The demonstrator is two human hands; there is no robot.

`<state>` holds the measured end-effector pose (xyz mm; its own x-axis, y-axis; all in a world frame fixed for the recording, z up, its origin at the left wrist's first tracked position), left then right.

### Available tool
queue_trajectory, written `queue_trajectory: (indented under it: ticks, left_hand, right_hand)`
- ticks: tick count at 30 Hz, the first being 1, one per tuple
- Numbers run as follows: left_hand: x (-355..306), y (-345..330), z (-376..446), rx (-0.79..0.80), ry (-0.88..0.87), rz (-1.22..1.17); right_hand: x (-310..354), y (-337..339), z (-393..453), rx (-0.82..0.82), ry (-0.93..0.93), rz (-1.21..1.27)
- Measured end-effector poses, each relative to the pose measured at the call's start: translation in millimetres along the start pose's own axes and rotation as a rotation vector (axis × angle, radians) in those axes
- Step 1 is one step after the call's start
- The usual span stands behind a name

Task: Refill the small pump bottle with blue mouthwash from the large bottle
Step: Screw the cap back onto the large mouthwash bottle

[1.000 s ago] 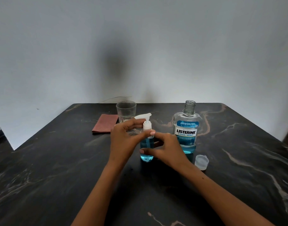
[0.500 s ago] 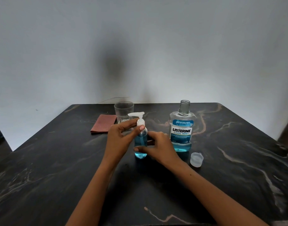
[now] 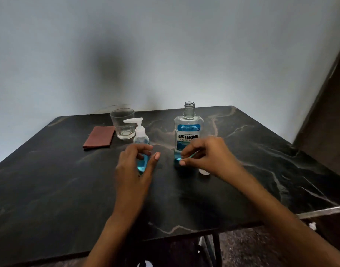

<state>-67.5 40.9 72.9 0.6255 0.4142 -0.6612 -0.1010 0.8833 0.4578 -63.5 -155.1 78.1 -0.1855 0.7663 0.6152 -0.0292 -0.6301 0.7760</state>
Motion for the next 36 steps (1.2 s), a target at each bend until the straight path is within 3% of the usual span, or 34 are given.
queue_trajectory:
  ticks: [5, 10, 16, 20, 26, 29, 36]
  left_hand:
    - [-27.2, -33.6, 17.1, 0.117, -0.056, -0.068]
    - [-24.2, -59.8, 51.3, 0.15, 0.001, -0.112]
    - [-7.2, -82.5, 75.5, 0.207, 0.03, -0.103]
    - [-4.8, -84.0, 80.6, 0.172, -0.015, -0.154]
    - [-3.9, -79.9, 85.9, 0.123, -0.086, -0.141]
    - [0.4, -82.1, 86.7, 0.12, -0.086, -0.099]
    - [6.1, -82.1, 86.6, 0.104, -0.067, -0.087]
  right_hand:
    - [-45.8, 38.5, -34.2, -0.191, -0.177, -0.113]
    - [-69.7, 16.8, -31.0, -0.06, -0.287, -0.232]
    - [-76.6, 8.3, -20.9, -0.062, -0.266, -0.235]
    - [-71.1, 26.5, -14.3, -0.191, -0.183, -0.058]
    - [-39.5, 83.4, 4.2, -0.397, 0.088, 0.215]
    - [-15.7, 100.6, 17.6, -0.379, 0.18, 0.094]
    - [33.6, 108.2, 43.4, -0.17, 0.328, -0.241]
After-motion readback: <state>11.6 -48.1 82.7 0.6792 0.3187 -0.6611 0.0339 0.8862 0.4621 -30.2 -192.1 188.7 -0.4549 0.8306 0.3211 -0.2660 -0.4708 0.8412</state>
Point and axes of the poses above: each hand's wrist, its own z-axis towards the middle knuckle, its own y-axis out of the back of the hand, x = y × z, the point moved 9 cm from there along z, towards the middle knuckle, and after that the axes turned 12 degrees about x, right-handed, at the moved point
